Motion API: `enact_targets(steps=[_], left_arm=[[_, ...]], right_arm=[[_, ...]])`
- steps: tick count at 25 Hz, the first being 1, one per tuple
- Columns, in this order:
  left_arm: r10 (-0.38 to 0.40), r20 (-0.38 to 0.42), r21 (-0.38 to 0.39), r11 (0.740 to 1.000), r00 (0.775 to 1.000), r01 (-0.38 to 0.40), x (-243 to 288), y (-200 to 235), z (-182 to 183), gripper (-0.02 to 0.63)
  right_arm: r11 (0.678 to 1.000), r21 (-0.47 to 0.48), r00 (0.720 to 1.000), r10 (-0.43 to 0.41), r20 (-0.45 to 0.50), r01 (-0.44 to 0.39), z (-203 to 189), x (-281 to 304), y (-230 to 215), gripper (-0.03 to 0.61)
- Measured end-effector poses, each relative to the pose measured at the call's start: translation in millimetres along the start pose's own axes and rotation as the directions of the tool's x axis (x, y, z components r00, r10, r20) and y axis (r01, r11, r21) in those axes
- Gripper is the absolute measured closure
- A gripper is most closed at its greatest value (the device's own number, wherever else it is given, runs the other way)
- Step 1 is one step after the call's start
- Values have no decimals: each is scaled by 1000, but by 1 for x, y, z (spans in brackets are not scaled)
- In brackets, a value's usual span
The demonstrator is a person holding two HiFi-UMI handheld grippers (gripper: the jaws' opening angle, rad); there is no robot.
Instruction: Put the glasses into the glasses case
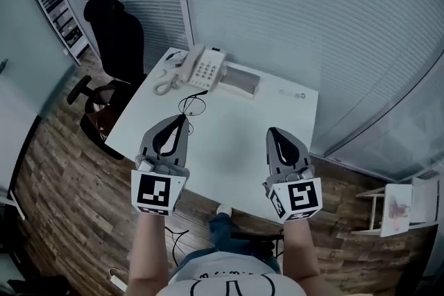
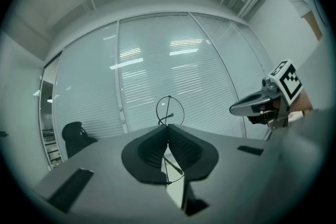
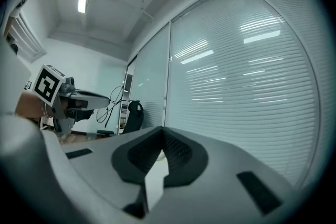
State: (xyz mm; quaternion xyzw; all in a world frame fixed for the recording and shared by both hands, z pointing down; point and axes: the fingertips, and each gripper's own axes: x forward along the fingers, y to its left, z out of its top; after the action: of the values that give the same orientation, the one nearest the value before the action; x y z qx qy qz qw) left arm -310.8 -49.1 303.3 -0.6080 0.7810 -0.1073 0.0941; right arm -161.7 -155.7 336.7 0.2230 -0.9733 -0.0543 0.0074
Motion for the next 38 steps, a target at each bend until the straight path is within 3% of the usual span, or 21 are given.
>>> enact_targets(steps=[6, 14, 23, 26, 29, 32, 35, 38], left_arm=[[-139, -39, 34, 990, 990, 140, 82, -1, -17, 592], [-259, -87, 94, 959, 962, 267, 148, -4, -33, 592], [-386, -110, 134, 907, 916, 398, 200, 2, -44, 592], [-458, -155, 206, 851, 875, 482, 219, 0, -53, 592], [-526, -227, 292, 766, 820, 572, 242, -1, -73, 592], [-583, -286, 328, 686, 761, 649, 267, -2, -91, 592], [-626, -359, 336, 605, 692, 722, 290, -8, -111, 592], [-655, -451, 333, 507, 606, 795, 308, -20, -133, 592]], right_arm=[[999, -41, 997, -36, -70, 33, -16, 46, -27, 569], [993, -36, 986, -120, -117, 117, -32, 60, -59, 569], [957, -30, 944, -291, -153, 290, -35, 58, -83, 569], [946, -30, 933, -322, -162, 322, -35, 63, -86, 569], [936, -25, 919, -351, -179, 352, -39, 66, -86, 569], [934, -18, 911, -353, -212, 358, -49, 69, -80, 569], [937, -19, 906, -342, -250, 349, -60, 73, -74, 569], [936, -13, 901, -341, -269, 351, -67, 74, -72, 569]])
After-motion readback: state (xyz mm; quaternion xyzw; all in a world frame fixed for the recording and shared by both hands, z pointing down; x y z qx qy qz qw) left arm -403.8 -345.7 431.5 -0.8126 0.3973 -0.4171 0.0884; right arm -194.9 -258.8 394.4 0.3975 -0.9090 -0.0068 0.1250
